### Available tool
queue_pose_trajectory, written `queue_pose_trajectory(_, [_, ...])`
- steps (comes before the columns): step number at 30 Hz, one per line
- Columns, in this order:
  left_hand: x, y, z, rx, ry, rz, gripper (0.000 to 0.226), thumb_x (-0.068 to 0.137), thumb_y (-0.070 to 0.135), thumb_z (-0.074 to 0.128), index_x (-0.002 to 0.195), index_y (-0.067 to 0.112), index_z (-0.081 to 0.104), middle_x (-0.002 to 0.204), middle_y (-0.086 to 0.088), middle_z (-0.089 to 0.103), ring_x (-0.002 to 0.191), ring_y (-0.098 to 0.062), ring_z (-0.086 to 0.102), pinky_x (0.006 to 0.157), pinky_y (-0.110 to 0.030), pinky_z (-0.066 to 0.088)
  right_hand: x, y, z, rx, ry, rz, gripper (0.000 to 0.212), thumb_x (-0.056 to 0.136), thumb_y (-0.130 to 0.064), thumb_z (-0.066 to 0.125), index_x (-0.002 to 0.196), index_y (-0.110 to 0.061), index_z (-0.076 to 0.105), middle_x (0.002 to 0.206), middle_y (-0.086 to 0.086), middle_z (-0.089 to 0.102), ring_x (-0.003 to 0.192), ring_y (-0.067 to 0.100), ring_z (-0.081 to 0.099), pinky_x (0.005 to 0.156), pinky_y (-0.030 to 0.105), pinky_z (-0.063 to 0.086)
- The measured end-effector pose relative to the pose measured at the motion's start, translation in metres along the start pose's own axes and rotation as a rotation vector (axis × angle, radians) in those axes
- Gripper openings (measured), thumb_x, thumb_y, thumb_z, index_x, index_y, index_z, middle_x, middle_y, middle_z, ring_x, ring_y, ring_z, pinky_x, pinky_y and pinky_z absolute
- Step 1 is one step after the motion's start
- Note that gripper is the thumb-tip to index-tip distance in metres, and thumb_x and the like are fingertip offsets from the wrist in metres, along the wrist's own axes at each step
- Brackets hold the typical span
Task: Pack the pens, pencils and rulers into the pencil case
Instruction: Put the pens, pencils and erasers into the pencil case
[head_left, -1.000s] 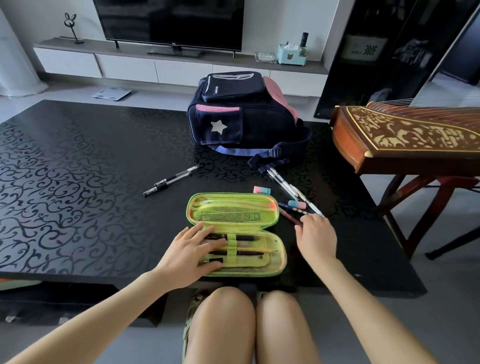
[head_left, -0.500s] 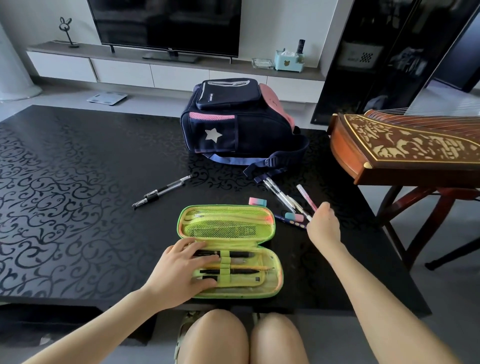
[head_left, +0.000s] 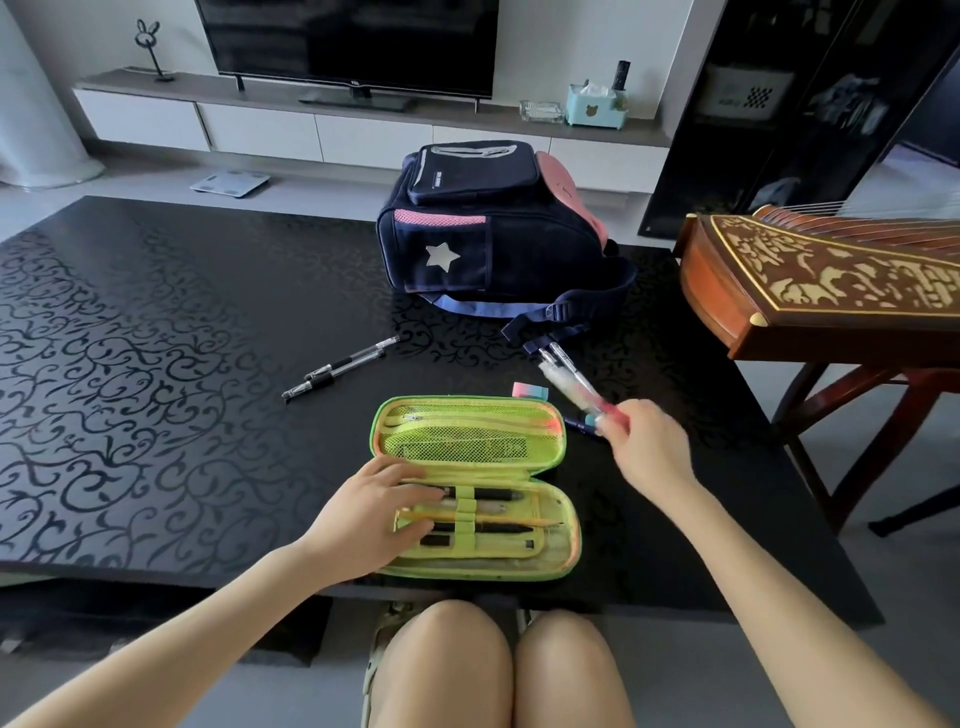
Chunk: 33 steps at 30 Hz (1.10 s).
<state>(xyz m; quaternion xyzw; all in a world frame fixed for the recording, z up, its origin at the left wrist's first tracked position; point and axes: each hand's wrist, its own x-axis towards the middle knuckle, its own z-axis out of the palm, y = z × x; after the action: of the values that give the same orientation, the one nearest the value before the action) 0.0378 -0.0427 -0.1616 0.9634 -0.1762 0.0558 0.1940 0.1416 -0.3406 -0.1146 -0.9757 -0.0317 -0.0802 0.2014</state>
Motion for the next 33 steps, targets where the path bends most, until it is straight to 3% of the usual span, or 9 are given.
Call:
queue_pose_trajectory(2, [-0.001, 0.001, -0.001, -0.117, 0.025, -0.088, 0.036, 0.082, 0.035, 0.050, 0.113, 0.021, 0.064, 0.117, 0.004, 0.063, 0.114, -0.016, 0.052, 0.097, -0.026, 0.040, -0.033, -0.025, -0.002, 0.040, -0.169, -0.202, 0.020, 0.090, -0.033, 0.056, 0.078, -0.018, 0.061, 0.078, 0.000, 0.059, 0.072, 0.019, 0.055, 0.061, 0.031, 0.036])
queue_pose_trajectory(5, [-0.002, 0.007, -0.010, -0.741, 0.062, -0.507, 0.029, 0.092, 0.000, 0.043, 0.113, 0.014, 0.058, 0.114, 0.000, 0.064, 0.103, -0.015, 0.058, 0.098, -0.031, 0.041, -0.073, -0.049, 0.010, 0.013, -0.303, -0.385, 0.018, 0.089, -0.033, 0.057, 0.086, -0.017, 0.066, 0.086, -0.002, 0.061, 0.081, 0.016, 0.053, 0.067, 0.028, 0.036])
queue_pose_trajectory(6, [-0.003, 0.006, -0.011, -0.925, 0.088, -0.588, 0.030, 0.094, -0.002, 0.040, 0.111, 0.014, 0.059, 0.114, -0.001, 0.065, 0.102, -0.016, 0.060, 0.099, -0.034, 0.042, -0.080, -0.052, 0.015, 0.023, -0.325, -0.408, 0.020, 0.090, -0.033, 0.057, 0.090, -0.016, 0.067, 0.090, -0.001, 0.062, 0.086, 0.017, 0.052, 0.072, 0.028, 0.037])
queue_pose_trajectory(8, [-0.008, 0.005, -0.013, -0.985, 0.096, -0.630, 0.027, 0.096, 0.008, 0.041, 0.103, 0.021, 0.064, 0.110, 0.000, 0.067, 0.105, -0.020, 0.060, 0.100, -0.040, 0.043, -0.090, -0.056, 0.026, 0.026, -0.359, -0.442, 0.021, 0.091, -0.032, 0.056, 0.096, -0.014, 0.066, 0.096, 0.001, 0.061, 0.093, 0.018, 0.050, 0.080, 0.027, 0.037])
queue_pose_trajectory(15, [-0.014, 0.011, -0.013, -0.719, 0.018, -0.500, 0.021, 0.080, 0.013, 0.069, 0.092, 0.029, 0.067, 0.117, 0.015, 0.059, 0.097, 0.003, 0.058, 0.089, -0.018, 0.043, -0.092, -0.066, 0.025, 0.133, -0.398, -0.472, 0.025, 0.093, -0.031, 0.053, 0.100, -0.016, 0.071, 0.090, -0.002, 0.058, 0.088, 0.014, 0.047, 0.085, 0.029, 0.038])
queue_pose_trajectory(21, [-0.015, 0.008, -0.012, -0.613, -0.009, -0.469, 0.034, 0.074, 0.001, 0.069, 0.084, 0.033, 0.067, 0.122, 0.014, 0.054, 0.108, -0.007, 0.052, 0.081, -0.013, 0.040, -0.103, -0.080, 0.038, 0.194, -0.316, -0.475, 0.014, 0.088, -0.023, 0.060, 0.095, -0.015, 0.069, 0.088, -0.003, 0.062, 0.087, 0.015, 0.049, 0.076, 0.029, 0.042])
queue_pose_trajectory(26, [-0.016, 0.006, -0.013, -0.641, 0.004, -0.471, 0.036, 0.073, -0.004, 0.064, 0.080, 0.031, 0.069, 0.119, 0.014, 0.057, 0.109, -0.008, 0.053, 0.084, -0.015, 0.041, -0.107, -0.084, 0.045, 0.027, -0.186, -0.590, 0.010, 0.068, -0.028, 0.075, 0.067, -0.019, 0.069, 0.070, -0.004, 0.058, 0.069, 0.021, 0.052, 0.059, 0.027, 0.037])
queue_pose_trajectory(30, [-0.017, -0.002, -0.023, -0.577, 0.097, -0.503, 0.036, 0.075, -0.007, 0.058, 0.078, 0.027, 0.071, 0.106, 0.015, 0.062, 0.101, -0.006, 0.054, 0.081, -0.012, 0.040, -0.098, -0.086, 0.038, 0.054, -0.219, -0.622, 0.007, 0.068, -0.021, 0.072, 0.074, -0.023, 0.073, 0.077, -0.005, 0.060, 0.074, 0.020, 0.052, 0.067, 0.028, 0.040])
queue_pose_trajectory(33, [-0.008, -0.025, -0.036, -0.273, 0.278, -0.534, 0.027, 0.079, -0.004, 0.055, 0.085, 0.016, 0.072, 0.104, 0.005, 0.064, 0.099, -0.016, 0.055, 0.079, -0.022, 0.039, -0.078, -0.093, 0.035, 0.133, -0.176, -0.559, 0.013, 0.079, -0.014, 0.065, 0.086, -0.022, 0.073, 0.086, -0.006, 0.062, 0.085, 0.018, 0.050, 0.077, 0.027, 0.039])
